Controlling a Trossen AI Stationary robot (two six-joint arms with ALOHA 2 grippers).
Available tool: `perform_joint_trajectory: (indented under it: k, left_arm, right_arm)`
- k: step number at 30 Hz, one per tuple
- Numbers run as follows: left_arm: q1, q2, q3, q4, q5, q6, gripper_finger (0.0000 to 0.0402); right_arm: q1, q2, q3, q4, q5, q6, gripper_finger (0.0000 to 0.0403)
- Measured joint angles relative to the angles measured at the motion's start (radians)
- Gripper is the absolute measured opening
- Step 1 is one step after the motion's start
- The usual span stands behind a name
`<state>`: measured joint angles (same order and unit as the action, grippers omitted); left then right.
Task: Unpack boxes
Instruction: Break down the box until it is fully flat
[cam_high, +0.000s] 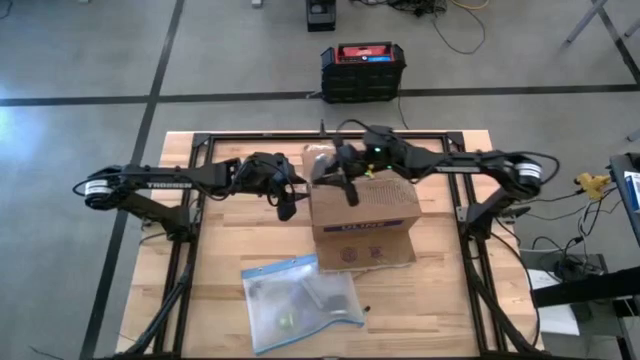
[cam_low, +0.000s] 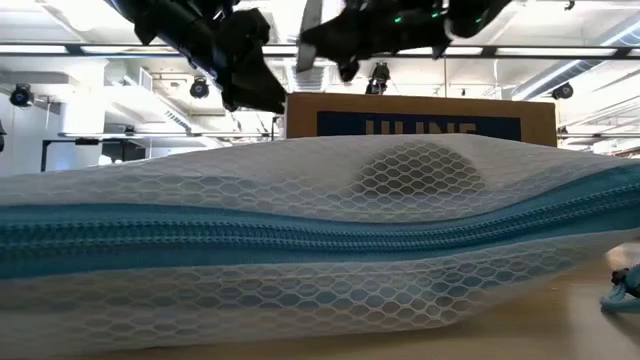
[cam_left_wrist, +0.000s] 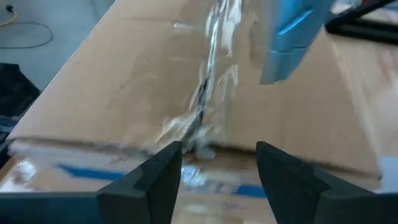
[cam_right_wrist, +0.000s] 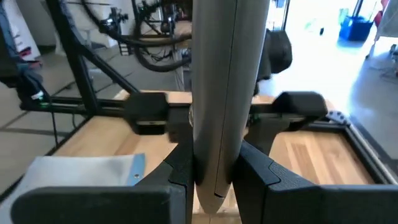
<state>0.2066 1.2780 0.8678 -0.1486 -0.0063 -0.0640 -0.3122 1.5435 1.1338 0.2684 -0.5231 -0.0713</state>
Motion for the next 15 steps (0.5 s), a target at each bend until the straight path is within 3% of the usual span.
perform_joint_trajectory:
  k: [4,9,15]
  left_arm:
    - [0.008,-0.039,-0.032,-0.016,-0.003,0.011,0.0207]
    - [0.009,-0.141,-0.049,0.016,-0.028,-0.002,0.0209]
    - [0.013,-0.140,-0.155,0.268,-0.035,0.002,0.0204]
  right_arm:
    - [0.000,0.074,0.060,0.000,-0.007,-0.018,0.0056]
    - [-0.005,0.074,0.065,0.008,-0.019,-0.036,0.0056]
    - [-0.037,0.046,0.012,0.051,-0.027,-0.049,0.0056]
